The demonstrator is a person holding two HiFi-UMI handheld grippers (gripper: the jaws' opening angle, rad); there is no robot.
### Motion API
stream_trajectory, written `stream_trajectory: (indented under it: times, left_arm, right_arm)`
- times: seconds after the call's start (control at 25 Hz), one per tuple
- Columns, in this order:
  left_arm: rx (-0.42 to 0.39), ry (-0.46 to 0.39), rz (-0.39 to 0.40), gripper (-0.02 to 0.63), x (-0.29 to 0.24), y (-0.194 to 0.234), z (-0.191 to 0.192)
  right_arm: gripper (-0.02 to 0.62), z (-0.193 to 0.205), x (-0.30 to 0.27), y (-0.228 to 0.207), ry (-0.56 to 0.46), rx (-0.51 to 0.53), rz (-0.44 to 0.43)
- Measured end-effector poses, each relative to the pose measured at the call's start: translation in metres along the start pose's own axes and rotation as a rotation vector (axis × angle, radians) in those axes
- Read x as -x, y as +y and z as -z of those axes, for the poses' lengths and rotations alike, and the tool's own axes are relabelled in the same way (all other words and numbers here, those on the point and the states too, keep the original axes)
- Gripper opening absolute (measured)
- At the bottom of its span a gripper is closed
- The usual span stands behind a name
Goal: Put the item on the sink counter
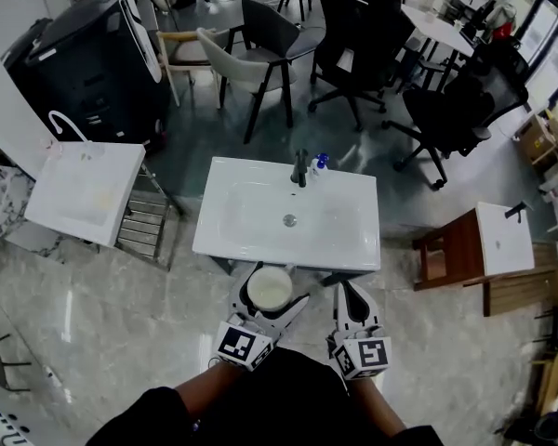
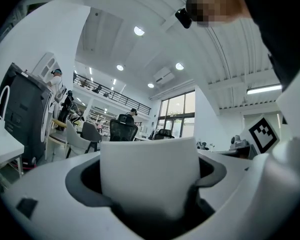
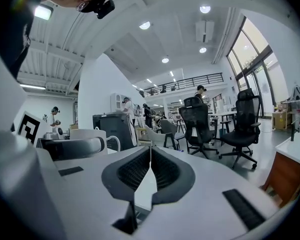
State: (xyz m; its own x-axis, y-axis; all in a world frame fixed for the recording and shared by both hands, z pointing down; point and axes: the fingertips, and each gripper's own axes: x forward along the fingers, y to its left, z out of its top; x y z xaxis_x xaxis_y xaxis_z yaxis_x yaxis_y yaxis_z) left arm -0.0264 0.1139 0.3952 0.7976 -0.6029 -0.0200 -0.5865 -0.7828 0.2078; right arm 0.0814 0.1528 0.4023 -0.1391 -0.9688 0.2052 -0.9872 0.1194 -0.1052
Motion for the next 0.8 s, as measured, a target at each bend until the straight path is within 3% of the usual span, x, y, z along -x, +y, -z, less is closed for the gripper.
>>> stream_trajectory:
  times: [0.48,0.8]
  left_arm:
    - [-0.002,0.010,0.003,0.460,-0.033,0.101,0.001]
    - [-0.017,0.017,-0.046,0.460,-0.051,0.134,0.009]
  right_arm:
    - [0.034,-0.009,-0.092,0.010,0.026,0.022,0.034]
    - [0.034,-0.002,-0.119,0.006,0.046,0.026,0.017]
